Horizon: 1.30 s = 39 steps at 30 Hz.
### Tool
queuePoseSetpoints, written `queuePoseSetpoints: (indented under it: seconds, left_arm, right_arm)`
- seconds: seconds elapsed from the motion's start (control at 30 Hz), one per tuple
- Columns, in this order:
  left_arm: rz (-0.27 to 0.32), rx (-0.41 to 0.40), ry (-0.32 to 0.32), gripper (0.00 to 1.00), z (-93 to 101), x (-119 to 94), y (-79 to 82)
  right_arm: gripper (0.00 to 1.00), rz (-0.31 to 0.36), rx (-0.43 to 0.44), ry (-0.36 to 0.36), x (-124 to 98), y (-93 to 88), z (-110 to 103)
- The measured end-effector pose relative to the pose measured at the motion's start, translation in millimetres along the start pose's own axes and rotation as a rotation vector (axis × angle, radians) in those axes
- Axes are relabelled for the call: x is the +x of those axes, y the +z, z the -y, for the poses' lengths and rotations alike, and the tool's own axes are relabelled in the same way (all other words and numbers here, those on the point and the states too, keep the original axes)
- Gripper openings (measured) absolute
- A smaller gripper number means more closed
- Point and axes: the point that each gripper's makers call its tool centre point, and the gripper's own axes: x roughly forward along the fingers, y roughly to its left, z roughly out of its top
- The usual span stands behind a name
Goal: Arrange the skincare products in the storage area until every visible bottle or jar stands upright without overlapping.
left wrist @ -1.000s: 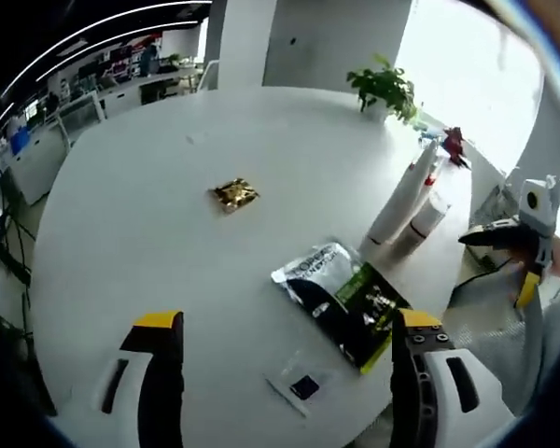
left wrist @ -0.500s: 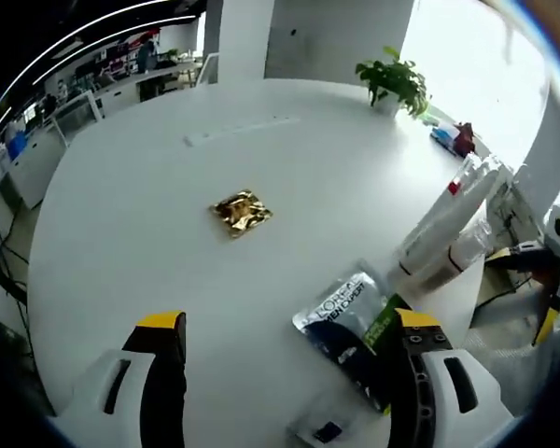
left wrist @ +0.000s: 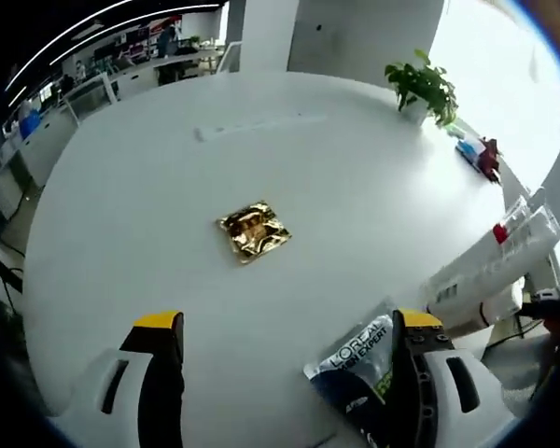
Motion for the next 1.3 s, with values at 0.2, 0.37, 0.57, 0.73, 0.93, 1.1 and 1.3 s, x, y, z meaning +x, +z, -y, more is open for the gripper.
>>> queuePoseSetpoints:
  seconds: [0.2, 0.37, 0.57, 0.73, 0.93, 1.1, 1.3]
  left_arm:
    - [-0.002, -0.009, 0.044, 0.85, -3.7, 20.4, 7.4]
    - [0.001, -0.067, 0.078, 0.84, -4.2, 26.9, 12.3]
    - [-0.006, -0.093, 0.106, 0.82, -7.6, 43.6, 19.9]
    - [0.000, -0.102, 0.110, 0.81, -6.1, 51.6, 26.7]
    - [0.002, -0.104, 0.142, 0.79, -12.8, 61.5, 37.2]
    - [0.009, -0.109, 0.189, 0.75, -21.6, 70.9, 44.2]
    - [-0.003, -0.127, 0.211, 0.69, -26.7, 78.2, 43.0]
  right_arm:
    - [0.99, 0.002, 0.008, -0.009, 0.1, -0.2, 2.7]
    - [0.99, -0.006, 0.008, -0.009, 0.7, -1.1, 2.7]
    - [0.99, -0.008, 0.013, -0.012, 1.0, -1.2, 3.5]
    - [0.99, -0.006, 0.020, -0.016, 1.2, -1.1, 4.2]
    - [0.99, -0.007, 0.029, -0.019, 1.4, -0.9, 5.0]
    - [0.98, -0.009, 0.032, -0.018, 1.6, -1.3, 5.2]
    - [0.98, -0.006, 0.043, -0.020, 1.5, -0.9, 6.2]
